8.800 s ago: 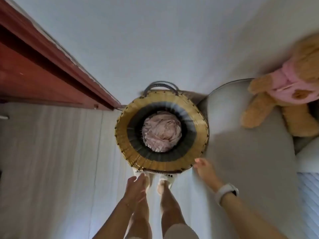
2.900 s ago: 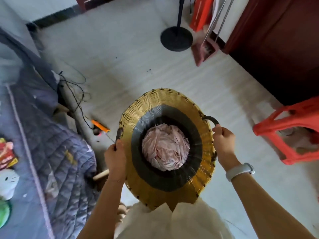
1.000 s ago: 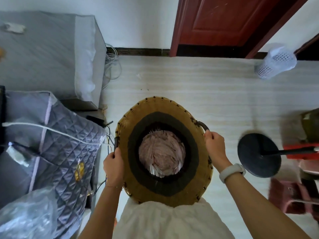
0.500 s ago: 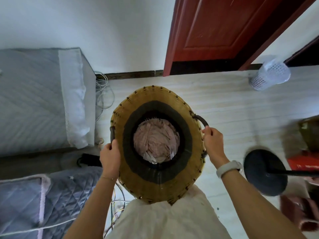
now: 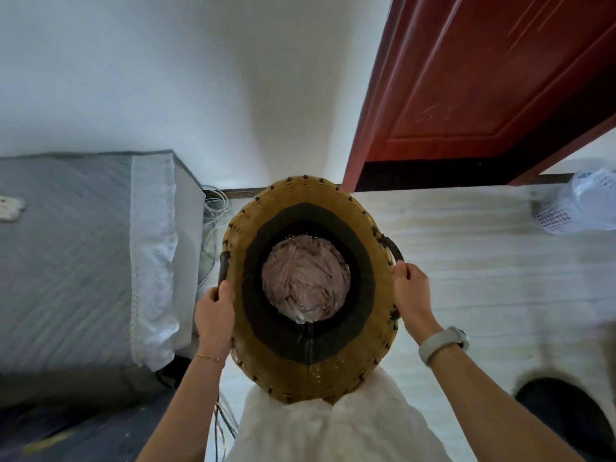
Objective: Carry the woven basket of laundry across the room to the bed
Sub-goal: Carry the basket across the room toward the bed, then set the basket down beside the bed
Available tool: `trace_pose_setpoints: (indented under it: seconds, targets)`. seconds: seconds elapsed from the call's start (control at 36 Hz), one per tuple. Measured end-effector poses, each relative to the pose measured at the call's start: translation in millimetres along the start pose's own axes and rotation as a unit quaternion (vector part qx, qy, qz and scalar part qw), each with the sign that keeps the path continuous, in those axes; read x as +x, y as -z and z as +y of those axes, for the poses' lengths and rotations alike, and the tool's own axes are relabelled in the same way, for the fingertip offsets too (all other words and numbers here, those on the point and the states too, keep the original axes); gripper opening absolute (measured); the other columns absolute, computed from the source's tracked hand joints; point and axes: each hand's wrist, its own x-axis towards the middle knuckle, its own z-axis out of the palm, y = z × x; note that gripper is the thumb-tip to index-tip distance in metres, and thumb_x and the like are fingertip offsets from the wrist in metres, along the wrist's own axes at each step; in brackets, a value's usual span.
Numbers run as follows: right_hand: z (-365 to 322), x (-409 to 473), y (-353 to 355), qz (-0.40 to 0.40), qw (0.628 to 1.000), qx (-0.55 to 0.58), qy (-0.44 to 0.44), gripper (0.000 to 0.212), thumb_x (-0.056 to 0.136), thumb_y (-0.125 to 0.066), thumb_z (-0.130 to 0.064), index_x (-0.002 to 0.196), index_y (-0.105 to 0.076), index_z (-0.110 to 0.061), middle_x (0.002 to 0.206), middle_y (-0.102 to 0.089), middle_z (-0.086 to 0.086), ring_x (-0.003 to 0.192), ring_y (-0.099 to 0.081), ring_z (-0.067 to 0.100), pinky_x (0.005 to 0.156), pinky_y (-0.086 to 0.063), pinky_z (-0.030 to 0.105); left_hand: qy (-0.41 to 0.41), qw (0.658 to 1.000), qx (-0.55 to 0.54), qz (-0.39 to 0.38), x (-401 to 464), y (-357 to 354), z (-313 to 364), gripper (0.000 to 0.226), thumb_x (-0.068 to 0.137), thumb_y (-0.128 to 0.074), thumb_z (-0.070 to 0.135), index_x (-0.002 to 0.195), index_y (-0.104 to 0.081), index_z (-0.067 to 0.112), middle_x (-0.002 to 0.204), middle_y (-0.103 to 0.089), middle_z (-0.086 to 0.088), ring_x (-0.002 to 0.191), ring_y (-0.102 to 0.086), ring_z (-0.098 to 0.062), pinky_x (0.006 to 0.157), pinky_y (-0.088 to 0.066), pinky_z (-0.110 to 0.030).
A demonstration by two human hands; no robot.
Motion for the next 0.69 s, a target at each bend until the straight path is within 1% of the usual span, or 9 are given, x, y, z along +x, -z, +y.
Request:
trace_pose_setpoints:
  seconds: [0.08, 0.14, 0.19, 0.28, 0.36, 0.44, 0.53, 0.61, 0.69]
  targets:
    - [-27.1, 27.1, -4.6, -0.003, 1.0, -0.013, 0.015, 0.039, 0.096, -0.033, -0.019, 0.058, -0.034, -0.015, 0.056, -0.033, 0.002, 0.051, -0.03, 0.015, 0.048, -0.023, 0.027, 0.014, 1.0, -0.019, 0.009, 22.6, -5.1, 15.7, 0.039, 0.092, -0.043, 0.029, 0.076, -0.06, -0.001, 0.072, -0.054, -0.017, 0.072, -0.05, -0.026, 0.068, -0.039, -0.036]
    - [-42.7, 44.9, -11.1, -0.012, 0.999, -0.025, 0.018, 0.039, 0.096, -0.034, -0.018, 0.058, -0.035, -0.013, 0.055, -0.033, 0.003, 0.051, -0.029, 0.016, 0.048, -0.023, 0.027, 0.024, 0.999, -0.025, 0.006, 35.6, -8.4, 24.4, 0.036, 0.093, -0.043, 0.028, 0.065, -0.056, 0.012, 0.072, -0.055, -0.013, 0.073, -0.052, -0.025, 0.069, -0.041, -0.033]
    - [-54.4, 62.6, -22.3, -0.025, 0.999, -0.031, 0.016, 0.035, 0.096, -0.034, -0.02, 0.063, -0.039, -0.009, 0.056, -0.035, 0.004, 0.051, -0.03, 0.015, 0.049, -0.024, 0.026, 0.031, 0.999, -0.028, -0.003, 49.7, -11.7, 30.2, 0.036, 0.095, -0.042, 0.027, 0.061, -0.051, 0.02, 0.07, -0.055, -0.01, 0.07, -0.051, -0.023, 0.063, -0.039, -0.029]
    - [-66.4, 84.9, -44.6, -0.04, 0.998, -0.051, 0.011, 0.032, 0.096, -0.034, -0.021, 0.073, -0.048, -0.004, 0.059, -0.04, 0.005, 0.053, -0.034, 0.016, 0.05, -0.027, 0.027, 0.038, 0.999, -0.024, -0.014, 79.0, -16.0, 37.1, 0.038, 0.096, -0.04, 0.027, 0.064, -0.056, 0.012, 0.068, -0.054, -0.011, 0.066, -0.049, -0.021, 0.058, -0.034, -0.026]
    - [-79.6, 107.2, -67.6, -0.038, 0.997, -0.067, 0.01, 0.031, 0.096, -0.035, -0.022, 0.084, -0.054, -0.002, 0.064, -0.047, 0.007, 0.056, -0.04, 0.016, 0.05, -0.031, 0.026, 0.035, 0.999, -0.012, -0.023, 117.6, -17.6, 52.4, 0.041, 0.095, -0.04, 0.027, 0.063, -0.052, 0.005, 0.063, -0.047, -0.013, 0.059, -0.042, -0.02, 0.053, -0.027, -0.027]
    - [-100.0, 133.0, -87.7, -0.016, 0.997, -0.071, 0.013, 0.029, 0.097, -0.034, -0.022, 0.085, -0.054, -0.004, 0.063, -0.047, 0.004, 0.057, -0.041, 0.016, 0.049, -0.031, 0.025, 0.024, 0.998, 0.0, -0.05, 160.0, -19.6, 75.2, 0.04, 0.095, -0.039, 0.03, 0.067, -0.055, 0.006, 0.066, -0.049, -0.014, 0.062, -0.044, -0.022, 0.056, -0.031, -0.029]
    - [-123.2, 161.5, -110.6, -0.004, 0.997, -0.073, 0.018, 0.03, 0.097, -0.033, -0.023, 0.085, -0.053, -0.005, 0.065, -0.047, 0.004, 0.057, -0.041, 0.014, 0.05, -0.033, 0.024, 0.015, 0.998, 0.015, -0.059, 196.8, -23.5, 97.3, 0.037, 0.096, -0.038, 0.029, 0.063, -0.052, 0.018, 0.062, -0.05, -0.005, 0.058, -0.044, -0.015, 0.057, -0.034, -0.028]
    - [-141.7, 188.8, -138.0, -0.009, 0.997, -0.075, 0.021, 0.029, 0.097, -0.033, -0.024, 0.085, -0.052, -0.006, 0.068, -0.048, 0.004, 0.058, -0.041, 0.012, 0.053, -0.036, 0.023, 0.019, 0.999, 0.023, -0.043, 230.1, -28.6, 113.2, 0.035, 0.096, -0.038, 0.025, 0.07, -0.054, 0.007, 0.06, -0.043, -0.003, 0.055, -0.038, -0.012, 0.05, -0.028, -0.023]
    - [-150.9, 213.6, -167.7, -0.02, 0.996, -0.086, 0.018, 0.026, 0.097, -0.032, -0.024, 0.087, -0.051, -0.009, 0.07, -0.048, 0.002, 0.061, -0.043, 0.011, 0.057, -0.039, 0.024, 0.044, 0.998, 0.025, -0.044, 265.3, -36.7, 114.0, 0.036, 0.096, -0.037, 0.027, 0.075, -0.056, 0.006, 0.066, -0.05, -0.006, 0.064, -0.047, -0.019, 0.055, -0.032, -0.027]
